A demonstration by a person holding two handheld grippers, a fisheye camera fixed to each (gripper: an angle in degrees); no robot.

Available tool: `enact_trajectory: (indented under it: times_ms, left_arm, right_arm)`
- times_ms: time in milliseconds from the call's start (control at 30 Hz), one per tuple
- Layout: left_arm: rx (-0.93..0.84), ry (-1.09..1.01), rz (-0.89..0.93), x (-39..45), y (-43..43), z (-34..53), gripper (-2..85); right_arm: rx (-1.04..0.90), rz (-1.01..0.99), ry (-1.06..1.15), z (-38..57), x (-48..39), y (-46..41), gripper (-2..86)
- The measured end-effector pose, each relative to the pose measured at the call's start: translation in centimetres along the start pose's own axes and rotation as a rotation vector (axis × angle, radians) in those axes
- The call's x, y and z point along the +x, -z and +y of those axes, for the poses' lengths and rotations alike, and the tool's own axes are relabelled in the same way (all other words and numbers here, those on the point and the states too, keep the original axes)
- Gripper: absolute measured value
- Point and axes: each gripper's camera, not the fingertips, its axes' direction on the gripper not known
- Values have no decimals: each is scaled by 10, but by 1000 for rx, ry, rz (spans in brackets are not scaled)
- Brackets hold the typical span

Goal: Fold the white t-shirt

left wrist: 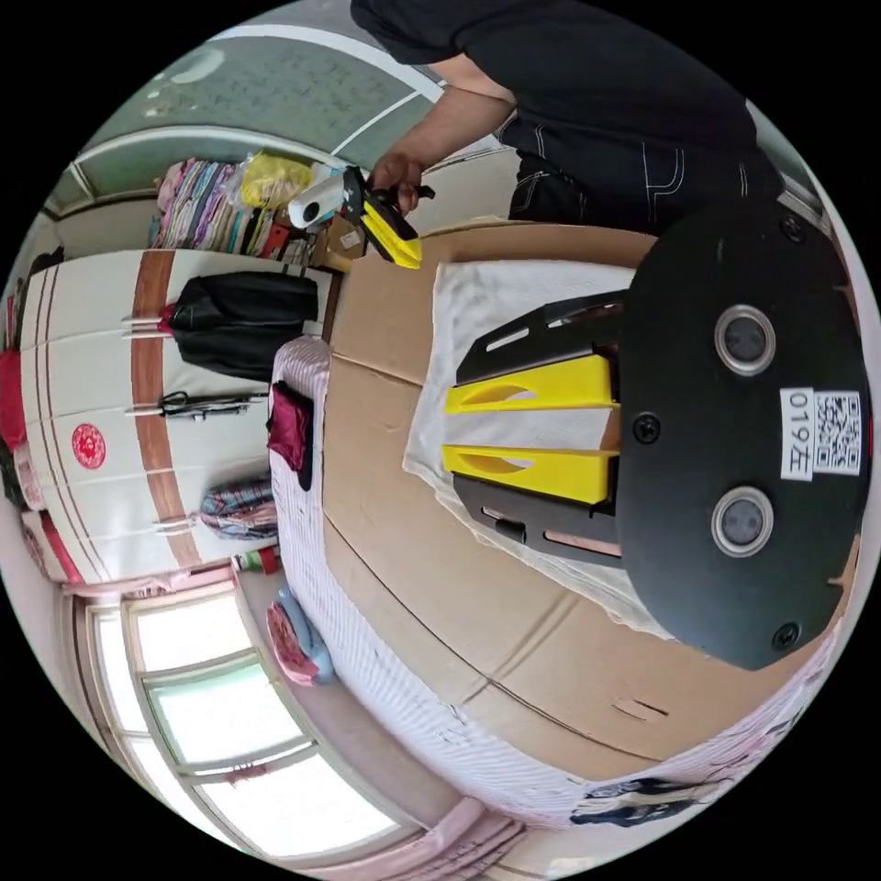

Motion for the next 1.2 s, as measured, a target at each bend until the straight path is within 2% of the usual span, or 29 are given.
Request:
enact_trajectory:
  times_ms: [100, 267, 500, 800, 1200]
  left_arm:
    - [-65, -8, 91, -9, -67, -54, 71]
    - [-182, -11, 115, -39, -165, -120, 96]
    - [-368, -80, 139, -50, -295, -178, 89]
    - [-382, -70, 298, -65, -372, -207, 69]
    - [-434, -100, 226, -58, -433, -233, 9]
  right_arm:
    - [17, -45, -1, 23, 15, -11, 63]
    - [44, -55, 24, 45, 36, -36, 68]
    - [37, -36, 36, 54, 65, -64, 66]
    - [24, -59, 46, 60, 99, -88, 69]
    - [0, -44, 80, 28, 128, -113, 69]
